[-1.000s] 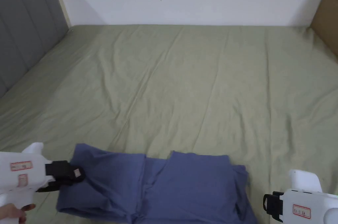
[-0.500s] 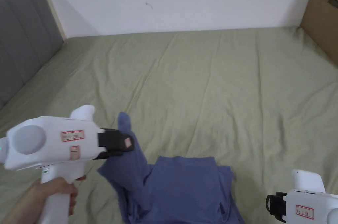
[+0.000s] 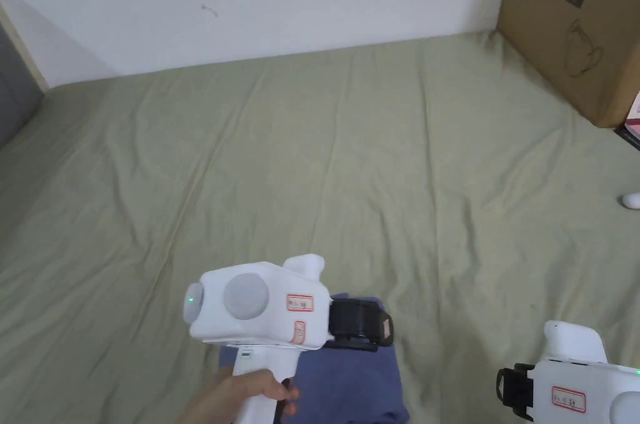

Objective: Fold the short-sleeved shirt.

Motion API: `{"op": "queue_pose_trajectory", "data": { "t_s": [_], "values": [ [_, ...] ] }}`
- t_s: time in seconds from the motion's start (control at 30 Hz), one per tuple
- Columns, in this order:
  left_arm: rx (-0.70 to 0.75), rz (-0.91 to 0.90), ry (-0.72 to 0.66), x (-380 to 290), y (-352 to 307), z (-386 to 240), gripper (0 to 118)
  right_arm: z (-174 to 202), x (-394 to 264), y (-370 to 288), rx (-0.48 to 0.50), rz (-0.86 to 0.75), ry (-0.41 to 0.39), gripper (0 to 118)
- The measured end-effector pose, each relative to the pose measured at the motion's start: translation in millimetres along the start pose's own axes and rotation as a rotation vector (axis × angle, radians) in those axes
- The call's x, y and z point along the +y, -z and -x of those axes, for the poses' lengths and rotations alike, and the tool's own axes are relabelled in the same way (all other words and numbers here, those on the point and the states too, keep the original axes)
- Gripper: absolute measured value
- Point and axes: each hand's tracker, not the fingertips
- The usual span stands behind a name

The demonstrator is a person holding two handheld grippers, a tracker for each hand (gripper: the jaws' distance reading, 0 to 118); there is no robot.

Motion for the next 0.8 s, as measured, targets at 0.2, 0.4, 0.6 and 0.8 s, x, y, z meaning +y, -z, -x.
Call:
{"op": "queue_pose_trajectory", "data": {
  "t_s": [0.2, 0.4, 0.6, 0.8],
  "values": [
    [0.095, -0.132, -0.066, -7, -44, 33, 9, -3, 0, 1, -0.006, -0.008, 0.019, 0],
    [0.062, -0.061, -0.132, -24, -18, 45, 3, 5, -1, 7, 0.012, -0.007, 0.017, 0],
    [0.076, 0.018, -0.025, -31, 34, -3, 1, 10, -2, 4, 0.015, -0.003, -0.001, 0],
    [0.013, 0.063, 0.032, -39, 57, -35, 0, 9, -1, -4, 0.000, -0.015, -0.005, 0]
  ]
}}
